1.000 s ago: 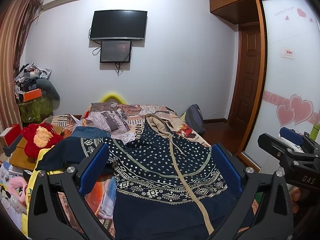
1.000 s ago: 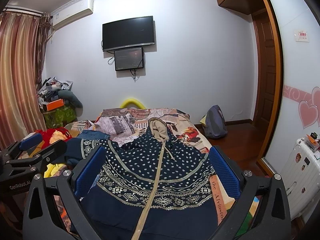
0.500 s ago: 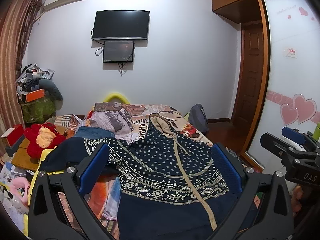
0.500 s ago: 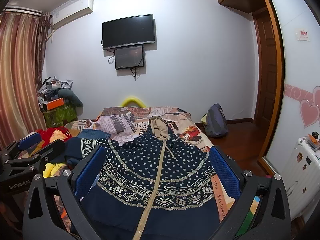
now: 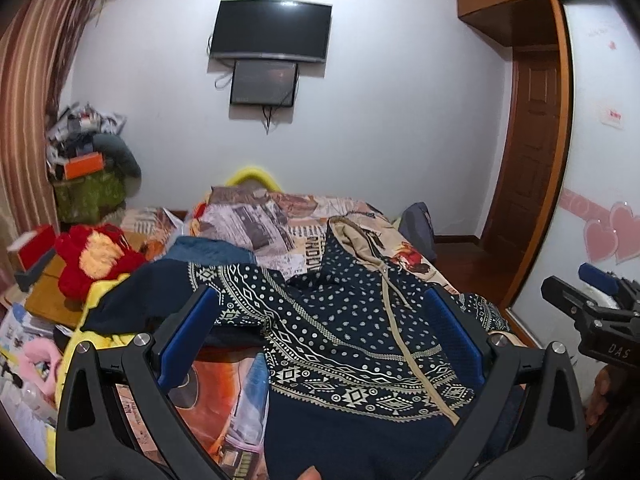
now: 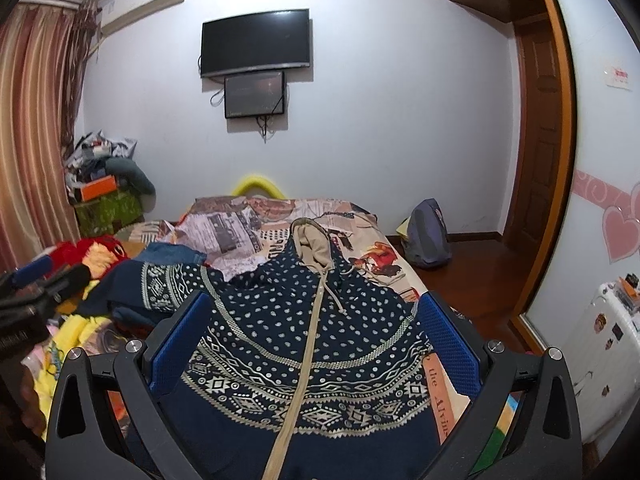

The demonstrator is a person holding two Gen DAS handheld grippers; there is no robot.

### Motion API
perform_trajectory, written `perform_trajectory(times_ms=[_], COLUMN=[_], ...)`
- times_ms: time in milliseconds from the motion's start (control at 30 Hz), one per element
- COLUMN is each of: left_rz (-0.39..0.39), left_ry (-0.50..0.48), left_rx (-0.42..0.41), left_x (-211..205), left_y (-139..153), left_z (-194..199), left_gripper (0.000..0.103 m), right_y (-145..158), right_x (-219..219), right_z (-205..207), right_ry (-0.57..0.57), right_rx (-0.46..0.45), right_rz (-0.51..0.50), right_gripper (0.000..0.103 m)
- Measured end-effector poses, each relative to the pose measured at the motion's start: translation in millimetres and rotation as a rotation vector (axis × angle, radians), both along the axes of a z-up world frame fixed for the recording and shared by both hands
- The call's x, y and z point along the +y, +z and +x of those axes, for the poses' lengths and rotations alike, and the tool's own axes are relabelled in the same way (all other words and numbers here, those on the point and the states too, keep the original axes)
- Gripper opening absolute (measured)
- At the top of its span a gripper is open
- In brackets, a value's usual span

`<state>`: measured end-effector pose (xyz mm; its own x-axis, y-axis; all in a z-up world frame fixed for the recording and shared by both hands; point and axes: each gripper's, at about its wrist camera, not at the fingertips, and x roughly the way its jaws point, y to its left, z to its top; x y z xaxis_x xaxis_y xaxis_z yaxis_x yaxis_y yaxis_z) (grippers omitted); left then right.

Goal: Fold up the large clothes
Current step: 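Grasp the navy hoodie sleeve with the left gripper and lift it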

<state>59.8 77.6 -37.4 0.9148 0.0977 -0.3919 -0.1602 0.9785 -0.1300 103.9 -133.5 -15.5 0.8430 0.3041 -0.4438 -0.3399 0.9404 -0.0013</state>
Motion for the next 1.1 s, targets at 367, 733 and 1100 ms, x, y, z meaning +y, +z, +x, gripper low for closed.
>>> perform_trajectory(times_ms=[367, 733, 1100], left_rz=[-0.074, -0.484, -0.857], left_ry=[0.134, 0.163, 0.228], left_rx=[0.129, 0.372, 0.322], left_x=[117, 244, 320], left_y=[-34, -146, -224], left_z=[49, 83, 93], left_gripper=[0.103, 0.103, 0.098], right_y=[-18, -96, -144], right_x=[24, 41, 64], right_z=[79, 161, 194], right_ry=[0.021, 0.021, 0.069], right_rx=[0.062, 0.32, 0.455], right_rz=[-0.006, -0.11, -0.158], right_gripper=[0.103, 0.103, 0.103])
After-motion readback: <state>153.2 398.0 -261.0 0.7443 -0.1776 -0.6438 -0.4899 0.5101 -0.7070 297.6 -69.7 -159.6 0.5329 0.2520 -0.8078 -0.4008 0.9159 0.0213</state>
